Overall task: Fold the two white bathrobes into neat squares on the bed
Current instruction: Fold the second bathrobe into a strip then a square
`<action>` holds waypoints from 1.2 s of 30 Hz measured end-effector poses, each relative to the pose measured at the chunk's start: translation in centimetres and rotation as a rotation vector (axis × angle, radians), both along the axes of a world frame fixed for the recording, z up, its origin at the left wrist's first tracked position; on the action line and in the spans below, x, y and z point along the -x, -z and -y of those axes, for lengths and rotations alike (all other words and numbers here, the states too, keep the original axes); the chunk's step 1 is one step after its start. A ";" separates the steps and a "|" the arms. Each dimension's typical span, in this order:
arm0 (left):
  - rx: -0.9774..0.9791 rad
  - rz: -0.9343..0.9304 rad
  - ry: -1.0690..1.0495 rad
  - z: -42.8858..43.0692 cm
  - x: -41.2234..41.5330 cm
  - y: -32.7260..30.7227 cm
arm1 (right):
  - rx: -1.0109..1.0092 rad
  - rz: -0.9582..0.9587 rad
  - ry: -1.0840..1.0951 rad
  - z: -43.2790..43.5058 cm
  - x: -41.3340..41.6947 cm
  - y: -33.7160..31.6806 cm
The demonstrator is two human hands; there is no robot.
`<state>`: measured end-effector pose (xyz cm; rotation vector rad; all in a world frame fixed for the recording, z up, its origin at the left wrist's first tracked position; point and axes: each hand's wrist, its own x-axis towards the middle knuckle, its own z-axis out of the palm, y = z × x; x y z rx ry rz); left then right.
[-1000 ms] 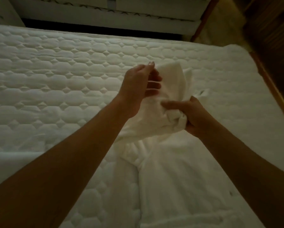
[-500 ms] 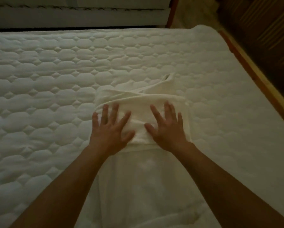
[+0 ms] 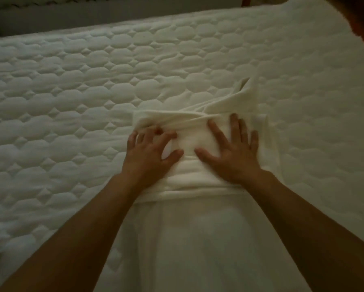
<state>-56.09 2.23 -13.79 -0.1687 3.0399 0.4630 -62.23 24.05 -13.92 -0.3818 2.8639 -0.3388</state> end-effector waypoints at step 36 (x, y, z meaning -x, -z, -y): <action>-0.264 0.244 -0.230 -12.1 -35.5 -4.3 | -0.134 0.179 -0.315 -20.4 -30.7 -5.6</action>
